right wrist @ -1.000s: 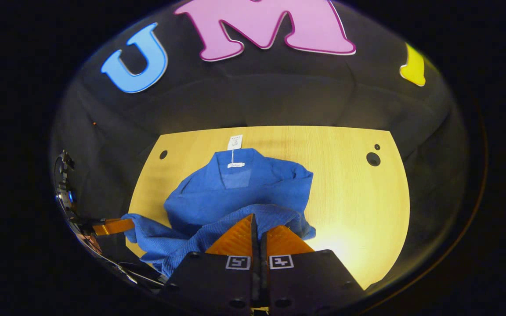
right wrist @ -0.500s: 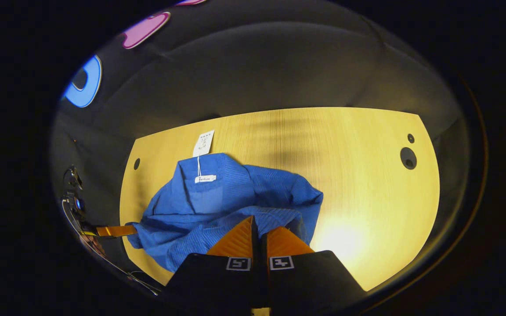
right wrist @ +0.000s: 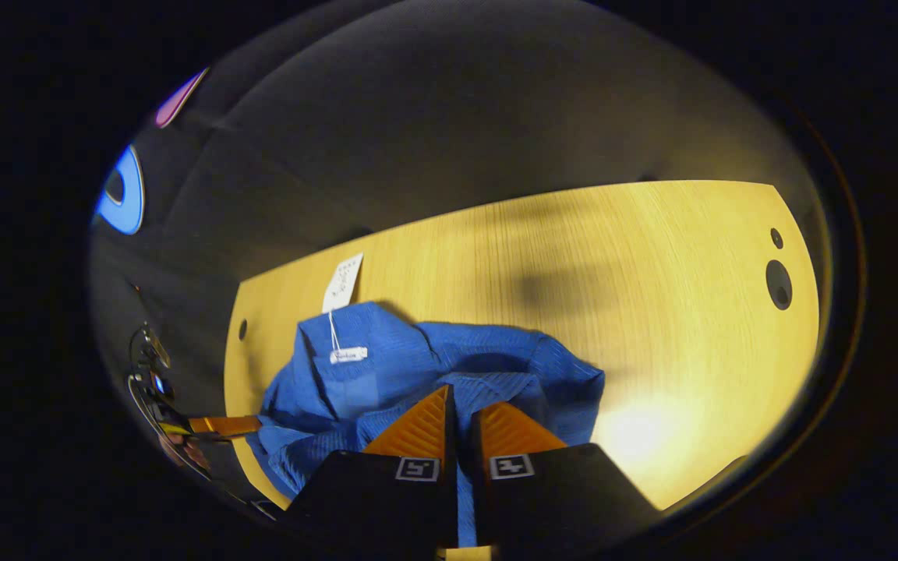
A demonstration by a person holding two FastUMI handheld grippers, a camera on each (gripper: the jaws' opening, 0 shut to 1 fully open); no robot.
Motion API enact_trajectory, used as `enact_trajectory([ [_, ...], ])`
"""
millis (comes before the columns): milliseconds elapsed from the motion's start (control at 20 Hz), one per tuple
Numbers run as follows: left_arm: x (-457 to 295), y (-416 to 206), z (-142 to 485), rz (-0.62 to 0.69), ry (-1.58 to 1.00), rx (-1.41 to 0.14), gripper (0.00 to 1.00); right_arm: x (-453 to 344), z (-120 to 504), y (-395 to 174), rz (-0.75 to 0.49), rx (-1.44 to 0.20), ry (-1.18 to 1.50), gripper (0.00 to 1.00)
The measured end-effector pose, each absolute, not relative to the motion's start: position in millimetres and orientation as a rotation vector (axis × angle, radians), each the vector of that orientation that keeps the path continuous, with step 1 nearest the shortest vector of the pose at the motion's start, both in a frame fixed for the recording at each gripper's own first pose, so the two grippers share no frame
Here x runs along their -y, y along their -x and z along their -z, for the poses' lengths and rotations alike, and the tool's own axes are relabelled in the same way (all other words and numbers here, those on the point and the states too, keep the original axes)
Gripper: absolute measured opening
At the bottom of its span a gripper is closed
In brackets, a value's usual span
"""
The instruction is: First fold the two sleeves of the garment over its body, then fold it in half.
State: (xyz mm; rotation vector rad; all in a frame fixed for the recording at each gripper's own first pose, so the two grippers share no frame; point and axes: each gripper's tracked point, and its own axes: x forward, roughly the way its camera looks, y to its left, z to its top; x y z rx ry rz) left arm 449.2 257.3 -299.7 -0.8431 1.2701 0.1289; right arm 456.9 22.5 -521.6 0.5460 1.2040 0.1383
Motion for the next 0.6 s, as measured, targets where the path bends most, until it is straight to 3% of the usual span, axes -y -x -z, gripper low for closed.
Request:
enact_trajectory([
  [50,-251.6,-450.5,293.3,-0.107,0.851,-1.222,0.01,-24.5,519.3,-460.3,-0.137,-1.16,-0.551,0.09],
  [150,-242.5,-460.0,276.0,-0.077,0.859,-1.129,0.27,-26.9,505.9,-465.0,-0.169,-1.029,-0.504,0.13],
  [200,-242.8,-467.4,266.7,-0.075,0.856,-1.07,0.51,-28.6,490.6,-466.2,-0.202,-0.948,-0.449,0.32],
  [300,-245.0,-485.0,249.3,-0.074,0.849,-0.928,0.7,-26.6,448.6,-467.6,-0.264,-0.763,-0.266,0.7],
  [350,-253.0,-488.3,241.2,-0.067,0.859,-0.866,0.71,-26.2,427.2,-471.8,-0.288,-0.666,-0.19,0.88],
  [400,-265.4,-487.9,231.1,-0.072,0.871,-0.822,0.77,-26.8,403.6,-476.6,-0.316,-0.585,-0.165,0.8],
  [500,-284.9,-488.2,223.3,-0.105,0.898,-0.787,0.84,-21.8,376.4,-471.9,-0.329,-0.566,-0.21,0.94],
  [600,-290.0,-489.3,221.0,-0.127,0.923,-0.774,0.84,-19.3,372.6,-471.9,-0.325,-0.637,-0.38,0.95],
])
